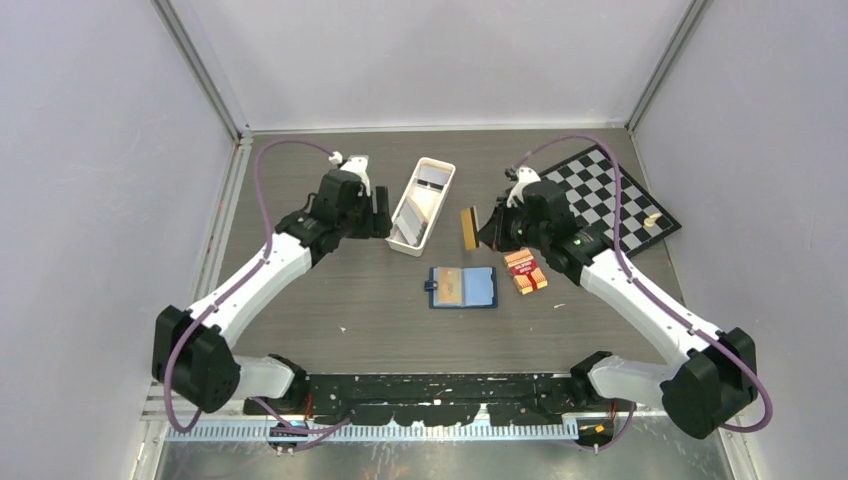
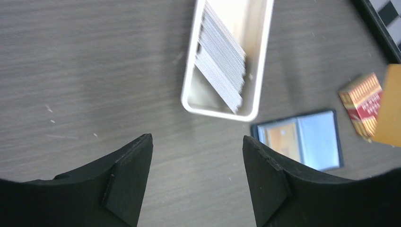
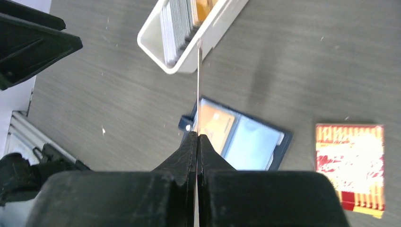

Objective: Put the credit cards into the card holder
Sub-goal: Insert the credit card into the card holder.

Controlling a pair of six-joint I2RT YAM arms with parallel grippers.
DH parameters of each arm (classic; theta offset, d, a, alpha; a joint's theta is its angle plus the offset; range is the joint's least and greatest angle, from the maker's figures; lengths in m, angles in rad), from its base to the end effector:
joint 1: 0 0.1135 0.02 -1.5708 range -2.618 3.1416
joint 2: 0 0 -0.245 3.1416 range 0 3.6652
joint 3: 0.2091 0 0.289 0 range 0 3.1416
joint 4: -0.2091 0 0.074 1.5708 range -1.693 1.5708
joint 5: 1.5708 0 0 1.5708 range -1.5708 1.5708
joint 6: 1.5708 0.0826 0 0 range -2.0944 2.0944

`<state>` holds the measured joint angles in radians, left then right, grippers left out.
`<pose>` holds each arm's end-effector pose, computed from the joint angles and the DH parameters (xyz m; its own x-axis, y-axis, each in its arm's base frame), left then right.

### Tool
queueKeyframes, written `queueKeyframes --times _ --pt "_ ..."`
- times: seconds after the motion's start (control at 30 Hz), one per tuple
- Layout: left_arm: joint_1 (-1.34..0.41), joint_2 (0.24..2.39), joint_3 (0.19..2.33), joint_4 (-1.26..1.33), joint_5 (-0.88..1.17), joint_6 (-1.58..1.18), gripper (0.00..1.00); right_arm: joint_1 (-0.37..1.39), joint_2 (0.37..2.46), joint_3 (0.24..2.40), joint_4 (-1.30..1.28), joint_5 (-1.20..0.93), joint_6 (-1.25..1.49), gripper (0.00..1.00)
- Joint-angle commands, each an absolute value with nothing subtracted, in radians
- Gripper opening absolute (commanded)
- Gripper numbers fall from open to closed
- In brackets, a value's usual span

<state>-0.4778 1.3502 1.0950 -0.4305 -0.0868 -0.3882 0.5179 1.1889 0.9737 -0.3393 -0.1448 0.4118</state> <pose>0.3372 -0.1666 0.2403 -0.6713 -0.0770 -0.7372 0.1560 0.9576 -0.2422 0.2983 0.1837 0.2571 -0.6580 0.0810 -0.7487 -0.3635 0.8366 0.4099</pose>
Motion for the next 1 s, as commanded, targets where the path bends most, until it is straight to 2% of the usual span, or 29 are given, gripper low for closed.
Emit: queueKeyframes --times 0.0,0.17,0.47,0.6,0.97 --pt "-0.549 1.268 1.006 -0.458 -0.059 -0.463 0.72 0.498 1.111 0.875 -0.350 -0.253 0.479 0.01" --pt "-0.644 1.240 0.906 -0.411 -0.042 -0.534 0.72 0.472 1.045 0.749 -0.330 -0.330 0.529 0.00" --pt "-0.750 1.343 0.869 -0.285 -0.005 -0.612 0.73 0.409 1.052 0.604 -0.251 -0.466 0.589 0.00" --pt "-0.779 1.401 0.854 -0.225 0.029 -0.637 0.73 0.362 1.078 0.558 -0.196 -0.530 0.605 0.01" --pt "-0.805 1.531 0.887 -0.219 -0.043 -0.635 0.71 0.315 1.218 0.523 -0.064 -0.643 0.621 0.01"
